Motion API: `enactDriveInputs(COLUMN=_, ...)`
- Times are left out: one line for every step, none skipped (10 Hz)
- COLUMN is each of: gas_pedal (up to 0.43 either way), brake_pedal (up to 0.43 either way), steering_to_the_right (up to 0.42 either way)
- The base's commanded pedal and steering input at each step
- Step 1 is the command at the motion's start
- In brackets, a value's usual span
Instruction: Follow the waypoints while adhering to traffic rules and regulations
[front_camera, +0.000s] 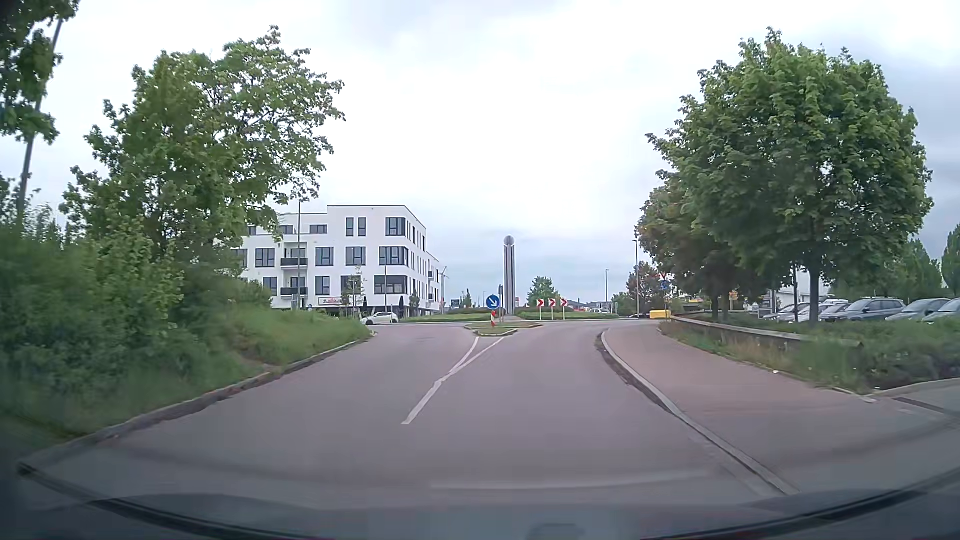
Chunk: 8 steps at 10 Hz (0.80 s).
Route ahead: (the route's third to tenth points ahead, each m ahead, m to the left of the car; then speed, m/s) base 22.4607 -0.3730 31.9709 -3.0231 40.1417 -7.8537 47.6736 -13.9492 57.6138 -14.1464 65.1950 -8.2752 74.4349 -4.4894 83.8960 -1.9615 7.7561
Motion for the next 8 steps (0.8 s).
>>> enactDriveInputs(gas_pedal=0.067, brake_pedal=0.000, steering_to_the_right=0.000)
enactDriveInputs(gas_pedal=0.067, brake_pedal=0.000, steering_to_the_right=0.000)
enactDriveInputs(gas_pedal=0.067, brake_pedal=0.000, steering_to_the_right=0.000)
enactDriveInputs(gas_pedal=0.067, brake_pedal=0.000, steering_to_the_right=0.000)
enactDriveInputs(gas_pedal=0.067, brake_pedal=0.000, steering_to_the_right=0.001)
enactDriveInputs(gas_pedal=0.067, brake_pedal=0.000, steering_to_the_right=0.004)
enactDriveInputs(gas_pedal=0.067, brake_pedal=0.000, steering_to_the_right=0.011)
enactDriveInputs(gas_pedal=0.067, brake_pedal=0.000, steering_to_the_right=0.018)
